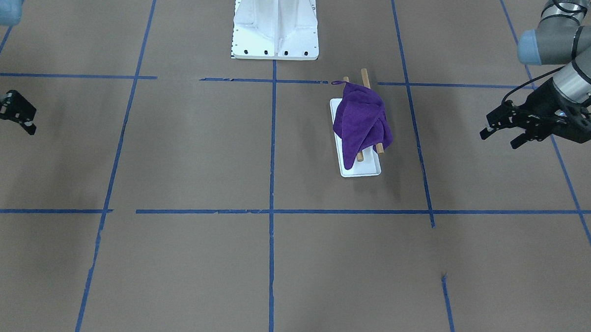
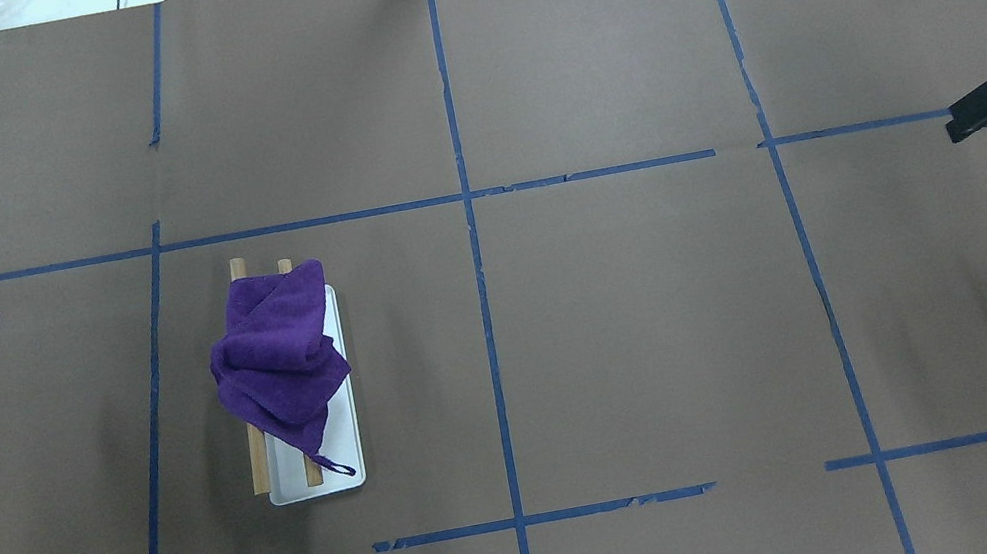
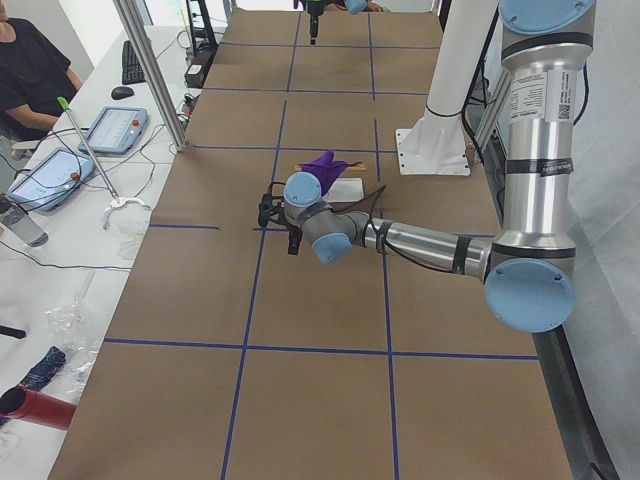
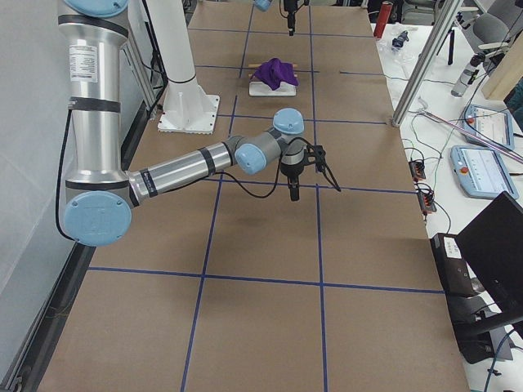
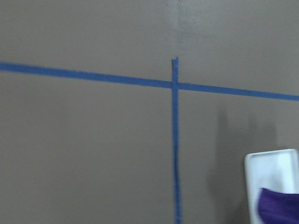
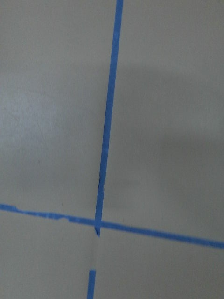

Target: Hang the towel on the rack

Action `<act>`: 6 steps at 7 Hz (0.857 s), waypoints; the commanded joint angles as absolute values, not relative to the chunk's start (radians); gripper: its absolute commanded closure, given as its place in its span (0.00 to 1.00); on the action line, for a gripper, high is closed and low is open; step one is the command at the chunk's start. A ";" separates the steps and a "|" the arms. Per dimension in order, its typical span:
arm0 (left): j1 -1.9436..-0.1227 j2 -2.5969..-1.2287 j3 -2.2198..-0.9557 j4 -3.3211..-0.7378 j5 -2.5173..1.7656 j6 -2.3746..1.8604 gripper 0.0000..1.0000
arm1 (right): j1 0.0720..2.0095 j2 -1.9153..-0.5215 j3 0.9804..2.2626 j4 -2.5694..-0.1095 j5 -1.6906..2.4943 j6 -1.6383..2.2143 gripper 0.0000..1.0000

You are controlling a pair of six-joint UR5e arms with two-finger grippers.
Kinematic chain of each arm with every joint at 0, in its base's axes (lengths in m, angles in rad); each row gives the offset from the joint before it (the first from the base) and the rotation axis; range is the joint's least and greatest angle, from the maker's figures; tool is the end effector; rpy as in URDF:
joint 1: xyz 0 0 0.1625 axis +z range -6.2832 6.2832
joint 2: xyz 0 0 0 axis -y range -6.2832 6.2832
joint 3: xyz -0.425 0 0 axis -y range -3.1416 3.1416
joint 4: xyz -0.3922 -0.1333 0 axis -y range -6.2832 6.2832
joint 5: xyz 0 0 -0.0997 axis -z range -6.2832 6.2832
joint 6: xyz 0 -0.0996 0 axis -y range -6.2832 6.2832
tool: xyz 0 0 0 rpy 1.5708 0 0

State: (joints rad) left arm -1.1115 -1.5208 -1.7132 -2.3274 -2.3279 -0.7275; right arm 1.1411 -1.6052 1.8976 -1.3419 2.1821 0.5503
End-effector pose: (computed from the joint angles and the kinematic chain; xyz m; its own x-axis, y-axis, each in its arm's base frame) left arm 0.1588 -0.4675 0.5238 0.5107 0.1919 -0.8381 0.0625 0.9639 0.2588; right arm -0.1341 -0.4754 0.4953 0.7220 -0.1000 0.6847 -0.0191 0.9862 0.1642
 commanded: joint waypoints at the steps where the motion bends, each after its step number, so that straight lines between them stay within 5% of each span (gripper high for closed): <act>1: -1.300 -1.508 -1.683 -2.167 -2.301 -0.278 0.00 | 1.334 -1.608 1.730 -1.359 2.259 0.268 0.00; 2: -1.406 -1.512 -1.683 -2.032 -2.299 -0.082 0.00 | 1.403 -1.602 1.645 -1.393 2.314 0.101 0.00; 6: -1.511 -1.578 -1.704 -1.604 -2.414 0.005 0.00 | 1.500 -1.551 1.634 -1.632 2.332 -0.120 0.00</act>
